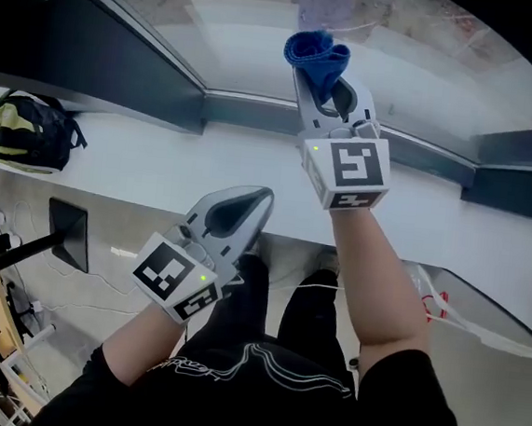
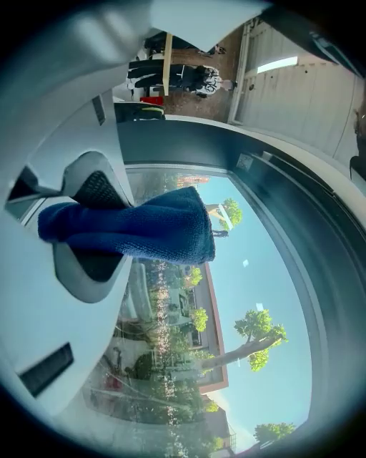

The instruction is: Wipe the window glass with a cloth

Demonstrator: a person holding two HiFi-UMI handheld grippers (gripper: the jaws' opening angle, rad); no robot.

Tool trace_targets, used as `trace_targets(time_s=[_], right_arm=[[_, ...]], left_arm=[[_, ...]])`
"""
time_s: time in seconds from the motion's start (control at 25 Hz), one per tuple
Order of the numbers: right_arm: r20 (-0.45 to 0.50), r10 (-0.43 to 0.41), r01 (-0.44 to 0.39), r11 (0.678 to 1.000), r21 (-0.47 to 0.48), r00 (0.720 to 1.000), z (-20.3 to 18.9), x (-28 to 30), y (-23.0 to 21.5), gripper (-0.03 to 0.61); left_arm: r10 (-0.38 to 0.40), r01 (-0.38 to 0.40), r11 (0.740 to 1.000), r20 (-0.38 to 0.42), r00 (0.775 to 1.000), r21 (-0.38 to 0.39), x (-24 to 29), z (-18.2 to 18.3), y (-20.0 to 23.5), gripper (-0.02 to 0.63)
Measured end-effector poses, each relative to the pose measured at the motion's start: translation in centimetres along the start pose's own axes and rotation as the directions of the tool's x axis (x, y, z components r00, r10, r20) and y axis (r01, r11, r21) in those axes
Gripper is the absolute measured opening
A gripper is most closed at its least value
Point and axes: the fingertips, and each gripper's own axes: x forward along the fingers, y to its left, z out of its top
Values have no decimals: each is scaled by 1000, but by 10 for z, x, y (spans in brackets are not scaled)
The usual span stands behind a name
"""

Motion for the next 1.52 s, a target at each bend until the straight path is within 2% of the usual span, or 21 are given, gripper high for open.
trace_targets(time_s=[0.44,0.88,1.24,1.52], right_arm=[[-16,-123,123,992,-2,992,-13,-94,-132,92],[-19,-179,179,984,-21,984,-20,-173,-238,92],[-17,-253,253,967,-35,967,-40,-230,-318,94],[-17,-337,336,941,-42,941,-47,-275,-373,93]], left_arm=[[-78,79,997,-48,996,11,89,-15,-86,5],[-147,149,988,-88,985,24,176,-28,-166,5],[-192,197,980,-128,973,29,234,-48,-212,5],[-216,225,973,-151,965,44,267,-50,-236,5]])
